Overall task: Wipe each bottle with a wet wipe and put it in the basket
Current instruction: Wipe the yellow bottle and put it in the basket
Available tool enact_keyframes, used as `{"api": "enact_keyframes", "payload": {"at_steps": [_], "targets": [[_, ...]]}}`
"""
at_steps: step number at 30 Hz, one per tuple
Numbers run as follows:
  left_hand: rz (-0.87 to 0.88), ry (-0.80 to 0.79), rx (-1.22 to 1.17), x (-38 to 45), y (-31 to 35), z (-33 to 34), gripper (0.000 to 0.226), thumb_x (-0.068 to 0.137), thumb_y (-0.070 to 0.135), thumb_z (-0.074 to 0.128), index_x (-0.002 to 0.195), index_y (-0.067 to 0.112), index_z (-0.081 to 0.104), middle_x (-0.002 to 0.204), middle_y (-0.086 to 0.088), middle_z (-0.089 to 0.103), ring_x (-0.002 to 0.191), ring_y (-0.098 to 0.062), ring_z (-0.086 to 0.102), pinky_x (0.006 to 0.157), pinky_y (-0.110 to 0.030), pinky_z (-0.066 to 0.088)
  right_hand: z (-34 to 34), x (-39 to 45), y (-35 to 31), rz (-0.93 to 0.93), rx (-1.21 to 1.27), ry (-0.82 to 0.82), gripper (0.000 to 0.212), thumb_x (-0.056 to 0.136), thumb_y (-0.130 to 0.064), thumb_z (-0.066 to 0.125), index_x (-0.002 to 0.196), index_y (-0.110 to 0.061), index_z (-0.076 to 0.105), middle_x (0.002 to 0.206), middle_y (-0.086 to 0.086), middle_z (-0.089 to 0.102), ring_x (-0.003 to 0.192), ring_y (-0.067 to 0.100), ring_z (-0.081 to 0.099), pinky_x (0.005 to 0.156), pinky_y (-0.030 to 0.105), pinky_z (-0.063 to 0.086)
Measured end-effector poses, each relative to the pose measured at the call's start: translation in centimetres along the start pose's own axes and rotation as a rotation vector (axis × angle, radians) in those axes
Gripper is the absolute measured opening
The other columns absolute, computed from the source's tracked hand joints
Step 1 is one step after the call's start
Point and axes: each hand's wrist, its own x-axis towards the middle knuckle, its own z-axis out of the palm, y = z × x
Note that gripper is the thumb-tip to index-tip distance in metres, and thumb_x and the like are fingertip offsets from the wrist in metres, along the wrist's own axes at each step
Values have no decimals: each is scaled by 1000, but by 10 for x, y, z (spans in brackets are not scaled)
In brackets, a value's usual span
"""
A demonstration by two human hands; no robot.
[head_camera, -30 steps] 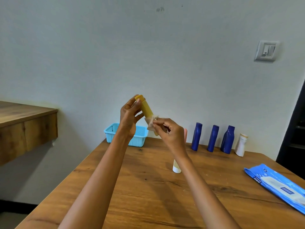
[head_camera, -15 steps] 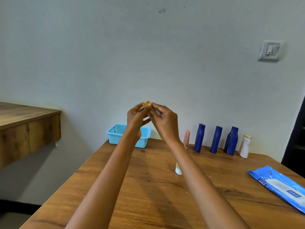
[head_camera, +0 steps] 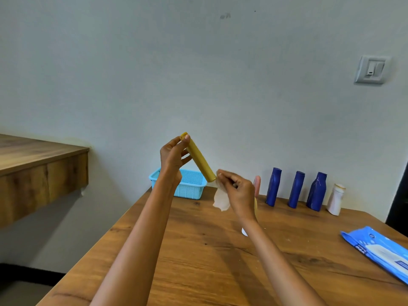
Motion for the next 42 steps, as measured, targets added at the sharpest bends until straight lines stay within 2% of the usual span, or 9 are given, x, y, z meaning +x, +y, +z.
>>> {"api": "enact_keyframes", "payload": {"at_steps": [4, 11, 15, 19, 24, 27, 30, 38, 42], "targets": [[-36, -158, -1, 0, -1, -2, 27, 90, 21, 60, 114, 9, 60, 105, -9, 66, 95, -22, 63, 72, -30, 56, 5, 33, -11, 104, 145, 227, 18, 88, -14, 63, 105, -9, 68, 102, -2, 68, 83, -7, 58, 74, 3, 44], [-16, -373, 35, -7, -5, 4, 22, 94, 16, 52, 114, 11, 60, 107, -8, 68, 96, -21, 66, 75, -31, 56, 26, 77, -43, 383, 566, 263, 16, 86, -12, 65, 102, -9, 66, 100, 4, 66, 94, 15, 62, 80, 19, 52], [16, -370, 26, -8, -5, 5, 28, 93, 15, 54, 120, 6, 59, 103, -9, 68, 96, -21, 66, 75, -31, 56, 34, 64, -45, 231, 286, 76, 21, 90, -27, 60, 105, -16, 70, 102, -1, 70, 96, 12, 65, 87, 30, 55], [62, -309, 10, -7, -3, 2, 37, 93, 14, 54, 128, 2, 53, 115, -12, 64, 103, -23, 64, 80, -32, 57, 26, 48, -34, 157, 62, -65, 33, 95, -33, 51, 120, -16, 64, 116, -1, 66, 98, 9, 60, 85, 25, 52], [86, -266, 29, -5, -1, 3, 41, 92, 16, 56, 130, 2, 51, 118, -13, 63, 103, -21, 63, 79, -32, 57, 17, 38, -14, 250, -70, -73, 32, 95, -35, 49, 97, -12, 70, 85, 6, 68, 77, 19, 61, 75, 38, 53], [77, -230, 61, -7, -4, 8, 41, 90, 16, 59, 129, 3, 52, 112, -11, 64, 99, -19, 64, 74, -28, 58, 14, 33, -5, 252, -188, -66, 32, 97, -33, 47, 90, -11, 69, 73, 2, 62, 72, 19, 59, 66, 30, 47], [45, -213, 83, -9, -6, 11, 44, 88, 18, 62, 129, 5, 52, 110, -11, 65, 96, -19, 65, 72, -26, 58, 17, 32, -9, 201, -232, -19, 31, 96, -30, 49, 108, -8, 69, 94, 5, 69, 74, 9, 55, 67, 20, 42], [-28, -257, 230, -4, -14, 13, 45, 86, 20, 67, 126, 4, 55, 109, -12, 68, 97, -22, 68, 79, -31, 57, 28, 37, -38, 22, -27, -9, 35, 98, -19, 46, 132, -14, 53, 132, 3, 58, 120, 17, 54, 87, 11, 40], [-30, -127, 191, 1, -10, 11, 52, 82, 20, 71, 128, 3, 53, 110, -14, 68, 99, -24, 67, 78, -31, 57, 27, 29, -26, -175, -123, -73, 35, 95, -12, 51, 129, -13, 55, 121, 6, 65, 105, 19, 63, 73, 2, 42]]}}
